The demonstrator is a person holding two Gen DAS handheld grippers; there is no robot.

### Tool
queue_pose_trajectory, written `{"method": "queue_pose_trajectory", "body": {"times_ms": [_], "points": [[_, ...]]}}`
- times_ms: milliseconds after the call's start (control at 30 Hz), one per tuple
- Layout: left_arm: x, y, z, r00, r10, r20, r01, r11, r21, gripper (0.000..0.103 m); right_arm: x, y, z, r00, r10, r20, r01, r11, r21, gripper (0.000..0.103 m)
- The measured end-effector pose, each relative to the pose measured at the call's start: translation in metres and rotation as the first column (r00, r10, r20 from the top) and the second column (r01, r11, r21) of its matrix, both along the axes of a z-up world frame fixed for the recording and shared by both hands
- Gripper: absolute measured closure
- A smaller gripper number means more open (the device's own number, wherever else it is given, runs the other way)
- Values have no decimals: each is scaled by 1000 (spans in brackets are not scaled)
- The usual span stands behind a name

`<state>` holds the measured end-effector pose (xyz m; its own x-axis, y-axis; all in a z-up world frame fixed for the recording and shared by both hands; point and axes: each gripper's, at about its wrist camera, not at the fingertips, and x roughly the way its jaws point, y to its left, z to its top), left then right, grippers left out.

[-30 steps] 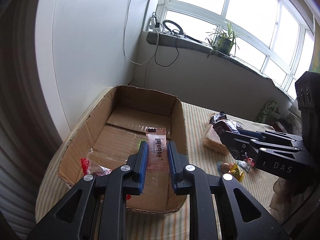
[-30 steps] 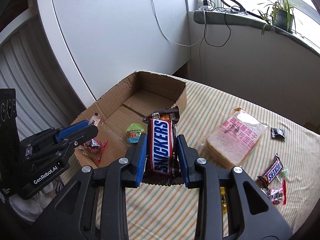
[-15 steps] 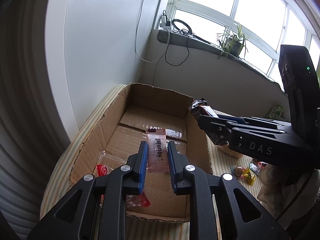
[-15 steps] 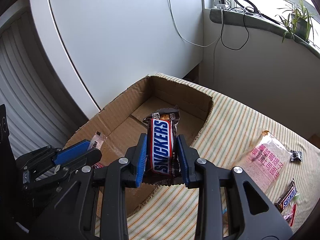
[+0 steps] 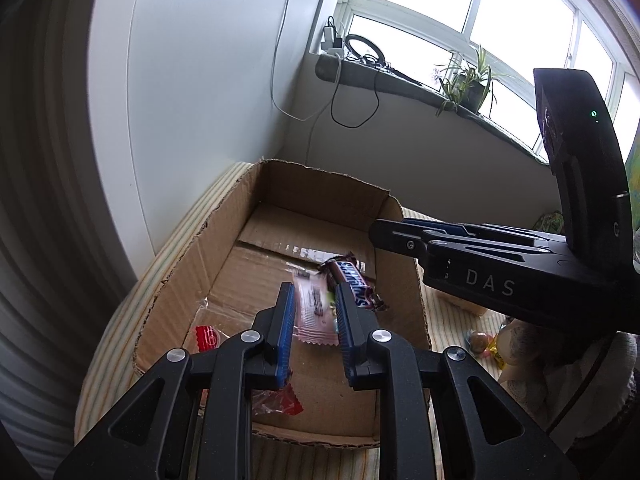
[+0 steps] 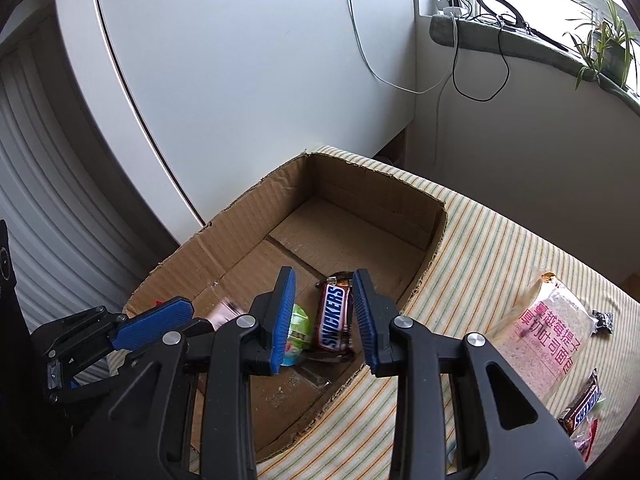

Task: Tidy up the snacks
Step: 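Carry both snacks into the cardboard box and open both tools, then move both tools back over the remaining snacks on the table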

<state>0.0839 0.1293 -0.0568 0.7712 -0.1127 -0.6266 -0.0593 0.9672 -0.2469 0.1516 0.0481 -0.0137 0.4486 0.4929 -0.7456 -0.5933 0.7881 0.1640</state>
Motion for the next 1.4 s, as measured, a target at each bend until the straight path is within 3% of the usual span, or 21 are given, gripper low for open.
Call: {"method": "queue_pose_trajectory", "body": {"times_ms": [433,533,733,800,933,1067,1267,1400], "points": [[-10,-6,6,1000,-1,8,1,1000,-10,84,-16,-29,13,1000,-23,14,22,1000,20,70],[-11,-12,8,1000,-12,11,12,1000,-9,84,-20,-44,18,999,-46,26,46,998,31,57],[-14,-31,11,999,-48,16,48,999,-7,84,-31,-83,29,994,-94,49,92,995,46,54],[-15,-37,12,998,-57,16,57,998,-11,84,-35,-100,33,991,-117,58,114,992,52,41],[-17,-52,13,997,-79,16,79,997,-10,84,-41,-141,35,983,-173,68,169,984,53,36],[-17,-67,12,994,-106,14,106,994,-13,71,-48,-186,34,969,-237,74,233,971,50,21],[-15,-96,8,986,-167,0,167,986,-16,70,-57,-241,26,943,-325,76,324,946,27,19],[-11,-115,1,978,-206,-22,205,979,-16,70,-65,-259,14,943,-328,59,327,945,17,19]]}}
